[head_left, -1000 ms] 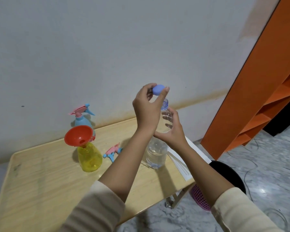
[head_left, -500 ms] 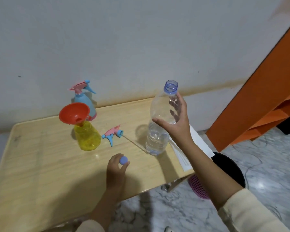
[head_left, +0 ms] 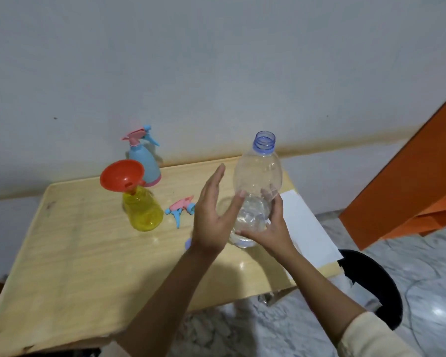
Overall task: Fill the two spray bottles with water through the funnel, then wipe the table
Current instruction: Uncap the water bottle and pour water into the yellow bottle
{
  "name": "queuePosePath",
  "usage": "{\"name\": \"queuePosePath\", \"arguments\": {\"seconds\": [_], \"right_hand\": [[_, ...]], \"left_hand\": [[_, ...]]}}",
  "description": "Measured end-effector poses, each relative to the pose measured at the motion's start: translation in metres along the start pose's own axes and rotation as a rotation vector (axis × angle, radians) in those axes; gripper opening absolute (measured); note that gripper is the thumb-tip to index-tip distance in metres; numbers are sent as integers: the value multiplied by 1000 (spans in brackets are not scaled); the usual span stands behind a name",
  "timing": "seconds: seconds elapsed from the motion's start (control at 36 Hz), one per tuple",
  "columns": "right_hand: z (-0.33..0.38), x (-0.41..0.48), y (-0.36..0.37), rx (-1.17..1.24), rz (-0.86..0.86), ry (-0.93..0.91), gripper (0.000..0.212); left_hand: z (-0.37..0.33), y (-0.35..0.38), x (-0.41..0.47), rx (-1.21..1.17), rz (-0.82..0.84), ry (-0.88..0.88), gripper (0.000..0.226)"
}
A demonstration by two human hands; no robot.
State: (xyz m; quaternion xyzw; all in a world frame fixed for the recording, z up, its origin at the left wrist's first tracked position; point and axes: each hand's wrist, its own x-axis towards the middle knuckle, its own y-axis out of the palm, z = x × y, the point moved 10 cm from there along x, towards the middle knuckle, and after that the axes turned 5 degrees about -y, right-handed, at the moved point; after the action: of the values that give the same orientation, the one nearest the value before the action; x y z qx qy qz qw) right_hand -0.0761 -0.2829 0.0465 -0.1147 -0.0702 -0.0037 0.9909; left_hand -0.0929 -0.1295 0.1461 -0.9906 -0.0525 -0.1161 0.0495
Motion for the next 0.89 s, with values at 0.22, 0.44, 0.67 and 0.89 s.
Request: {"name": "queuePosePath", "arguments": {"seconds": [0.22, 0.44, 0.67, 0.89], "right_hand": [[8, 11, 4, -61, -72, -45, 91], [43, 26, 28, -188, 42, -214, 99], [109, 39, 50, -446, 229, -312, 99], [123, 36, 53, -775, 312, -275, 99]], "left_hand": [[-11, 33, 13, 253, 104, -53, 96], [-14, -24, 19, 119, -104, -61, 88], [-30, -81, 26, -75, -335, -6, 77], [10, -84, 16, -354, -340, -239, 73]]}}
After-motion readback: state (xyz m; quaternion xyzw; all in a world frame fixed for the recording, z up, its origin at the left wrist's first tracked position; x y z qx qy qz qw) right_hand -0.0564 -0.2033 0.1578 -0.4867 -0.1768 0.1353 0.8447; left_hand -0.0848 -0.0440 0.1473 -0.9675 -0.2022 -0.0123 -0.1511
